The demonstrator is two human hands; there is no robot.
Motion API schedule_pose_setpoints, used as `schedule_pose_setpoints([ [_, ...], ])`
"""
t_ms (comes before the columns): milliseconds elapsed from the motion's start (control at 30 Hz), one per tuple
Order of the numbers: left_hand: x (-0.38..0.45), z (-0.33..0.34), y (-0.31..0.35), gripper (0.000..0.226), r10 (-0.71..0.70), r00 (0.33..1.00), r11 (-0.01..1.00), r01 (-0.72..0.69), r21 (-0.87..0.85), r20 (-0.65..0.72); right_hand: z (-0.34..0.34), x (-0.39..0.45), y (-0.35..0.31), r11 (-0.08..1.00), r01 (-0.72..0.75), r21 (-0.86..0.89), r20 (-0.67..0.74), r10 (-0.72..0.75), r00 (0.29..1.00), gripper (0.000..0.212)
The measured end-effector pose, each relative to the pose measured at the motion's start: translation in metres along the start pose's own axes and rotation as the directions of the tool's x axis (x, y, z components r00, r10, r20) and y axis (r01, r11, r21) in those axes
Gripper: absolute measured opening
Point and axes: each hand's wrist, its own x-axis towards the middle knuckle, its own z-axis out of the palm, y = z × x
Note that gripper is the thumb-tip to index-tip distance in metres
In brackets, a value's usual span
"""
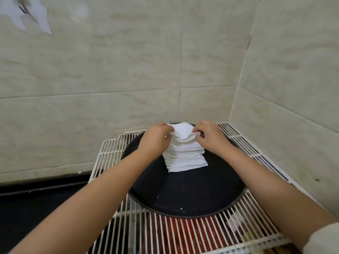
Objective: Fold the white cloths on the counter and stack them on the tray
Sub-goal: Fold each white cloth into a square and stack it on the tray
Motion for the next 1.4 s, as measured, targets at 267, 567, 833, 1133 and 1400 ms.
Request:
schedule_pose_setpoints([
  [267,-0.014,-0.008,0.008,0.028,-0.031,0.999,0.998,0.029,0.063,0.031,-0.010,-0.014,0.014,0.996,0.065,-0.060,0.102,-0.059,0.993,0.016],
  [567,-0.051,-0.034,-0.002,0.031,-0.034,0.992,0.941,-0.009,0.338,0.121,-0.021,-0.030,-0.053,0.927,0.110,-0.359,0.171,-0.051,0.984,0.026],
  [833,-0.206,-0.170,-0.106,0.031,-0.295,0.952,0.766,0.283,0.577,-0.075,0.043,-0.049,-0.267,0.896,0.375,-0.238,0.151,-0.347,0.926,0.037],
  [1133,-0.468,-0.327,-0.225,0.053,-0.647,0.630,0.349,0.745,0.569,-0.428,0.172,-0.112,-0.559,0.719,0.694,0.025,0.264,-0.675,0.689,0.057],
  [1400,-0.646,-0.411,-0.304,0.058,-0.825,0.272,0.006,0.881,0.473,-0.496,0.279,-0.174,-0.760,0.543,0.822,0.171,0.350,-0.813,0.465,0.059],
])
